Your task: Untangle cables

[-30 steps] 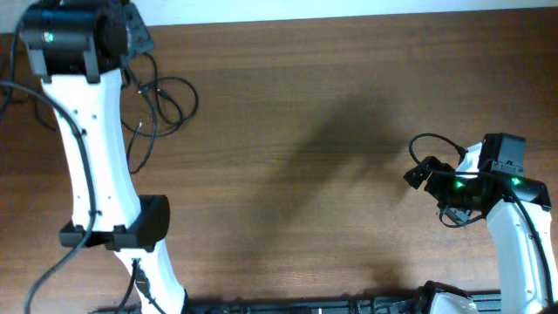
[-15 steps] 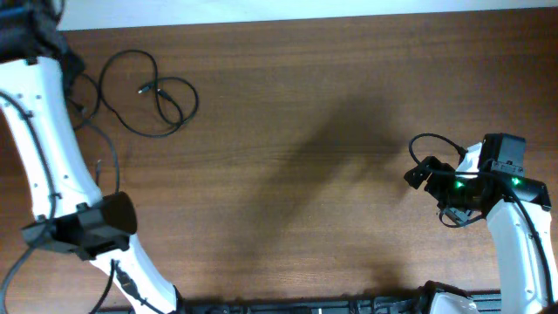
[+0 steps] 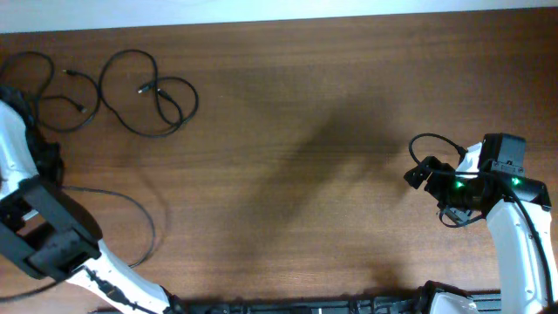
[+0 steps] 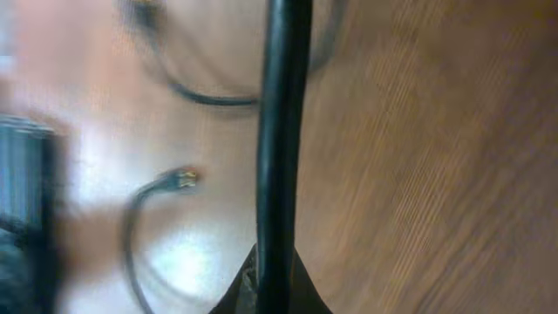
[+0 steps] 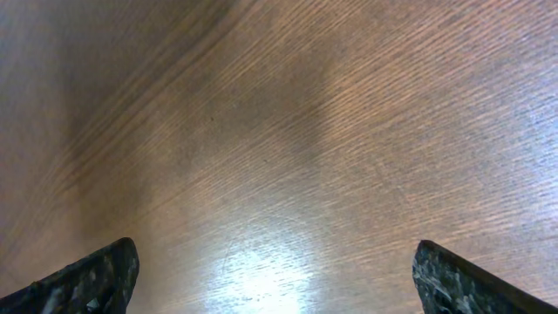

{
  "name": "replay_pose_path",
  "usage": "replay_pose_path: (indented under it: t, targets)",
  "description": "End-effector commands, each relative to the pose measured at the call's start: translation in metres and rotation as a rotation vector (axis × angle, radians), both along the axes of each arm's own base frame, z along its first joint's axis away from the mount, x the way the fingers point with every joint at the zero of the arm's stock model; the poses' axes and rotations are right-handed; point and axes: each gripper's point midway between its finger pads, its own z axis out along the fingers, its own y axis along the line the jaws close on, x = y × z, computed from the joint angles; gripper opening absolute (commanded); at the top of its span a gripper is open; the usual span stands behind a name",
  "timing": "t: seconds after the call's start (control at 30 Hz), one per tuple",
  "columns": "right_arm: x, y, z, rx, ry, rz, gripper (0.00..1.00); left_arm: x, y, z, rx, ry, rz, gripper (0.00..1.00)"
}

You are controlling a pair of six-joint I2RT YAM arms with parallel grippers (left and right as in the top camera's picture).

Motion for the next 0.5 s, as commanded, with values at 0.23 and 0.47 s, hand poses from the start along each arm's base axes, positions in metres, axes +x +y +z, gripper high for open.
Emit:
replay_pose_path:
  t: [0.23, 0.47]
  targets:
    - [0.002, -0.003, 0.004, -0.018, -0.018, 0.003, 0.99, 0.061, -0.029, -0.061, -0.188, -0.362, 0.019, 0.00]
    - [0.002, -0.003, 0.004, -0.018, -0.018, 0.003, 0.99, 0.102, -0.001, -0.028, -0.089, -0.519, -0.019, 0.00]
